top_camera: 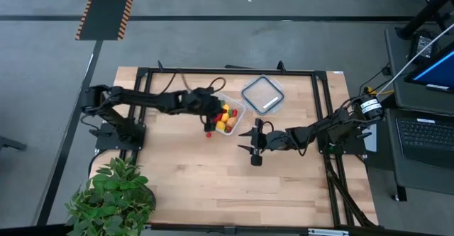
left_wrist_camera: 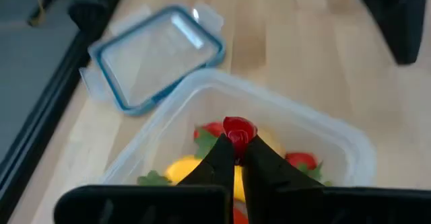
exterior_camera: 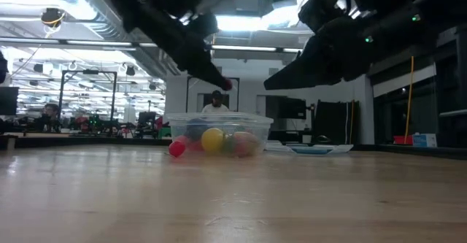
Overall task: Pick and placing Produce into tupperware
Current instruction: Put the bottom red cherry into the transparent container
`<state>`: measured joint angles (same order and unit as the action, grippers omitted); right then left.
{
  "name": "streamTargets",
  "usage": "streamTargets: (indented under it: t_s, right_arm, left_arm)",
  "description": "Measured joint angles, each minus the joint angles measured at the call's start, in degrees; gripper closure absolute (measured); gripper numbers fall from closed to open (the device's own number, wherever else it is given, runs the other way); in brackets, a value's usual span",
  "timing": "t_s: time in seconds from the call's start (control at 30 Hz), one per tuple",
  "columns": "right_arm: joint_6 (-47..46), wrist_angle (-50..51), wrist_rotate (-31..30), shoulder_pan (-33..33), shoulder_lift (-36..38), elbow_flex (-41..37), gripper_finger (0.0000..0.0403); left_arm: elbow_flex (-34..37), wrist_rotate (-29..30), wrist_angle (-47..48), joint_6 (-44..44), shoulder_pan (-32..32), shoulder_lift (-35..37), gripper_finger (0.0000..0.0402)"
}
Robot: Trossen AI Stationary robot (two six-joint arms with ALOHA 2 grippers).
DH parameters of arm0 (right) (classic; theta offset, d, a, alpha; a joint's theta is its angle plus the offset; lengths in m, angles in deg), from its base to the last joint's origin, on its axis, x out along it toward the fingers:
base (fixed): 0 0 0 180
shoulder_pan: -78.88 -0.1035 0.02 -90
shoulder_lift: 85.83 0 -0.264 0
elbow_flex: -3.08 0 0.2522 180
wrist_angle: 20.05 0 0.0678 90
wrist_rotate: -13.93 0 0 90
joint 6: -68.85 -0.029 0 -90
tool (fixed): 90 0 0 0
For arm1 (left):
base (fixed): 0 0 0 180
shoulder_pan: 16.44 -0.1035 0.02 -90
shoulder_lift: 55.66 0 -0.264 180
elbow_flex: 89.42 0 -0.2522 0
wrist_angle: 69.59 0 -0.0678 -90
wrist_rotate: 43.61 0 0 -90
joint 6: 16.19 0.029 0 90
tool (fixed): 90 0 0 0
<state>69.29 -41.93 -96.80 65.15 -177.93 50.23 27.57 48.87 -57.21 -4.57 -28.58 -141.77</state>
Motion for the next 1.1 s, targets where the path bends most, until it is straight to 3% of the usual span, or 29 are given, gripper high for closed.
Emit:
streamTargets:
  t_s: [0.2, 0.43, 0.6, 0.7, 1.1]
  right_arm:
    - [2.87, -0.15, 0.00, 2.18, 0.00, 0.00, 0.0202]
    - [4.29, -0.55, 0.00, 4.60, 0.00, 0.76, 0.0202]
    - [5.48, -0.21, 0.00, 4.64, 0.00, 0.76, 0.0202]
    - [6.19, -0.42, 0.00, 4.72, 0.00, 0.76, 0.0202]
    - [5.78, -0.50, -0.02, 5.76, 0.00, 0.76, 0.0202]
  left_arm:
    - [-10.63, -0.55, 14.44, 2.53, -2.51, -7.41, 0.0399]
    - [-18.25, -3.87, 20.67, 7.80, -4.32, -12.70, 0.0399]
    - [-19.34, -4.28, 25.01, 10.11, -5.72, -13.26, 0.0399]
    - [-19.34, -7.36, 26.34, 11.05, -6.82, -13.26, 0.0399]
    - [-19.32, -10.97, 26.12, 14.64, -9.10, -13.98, 0.0399]
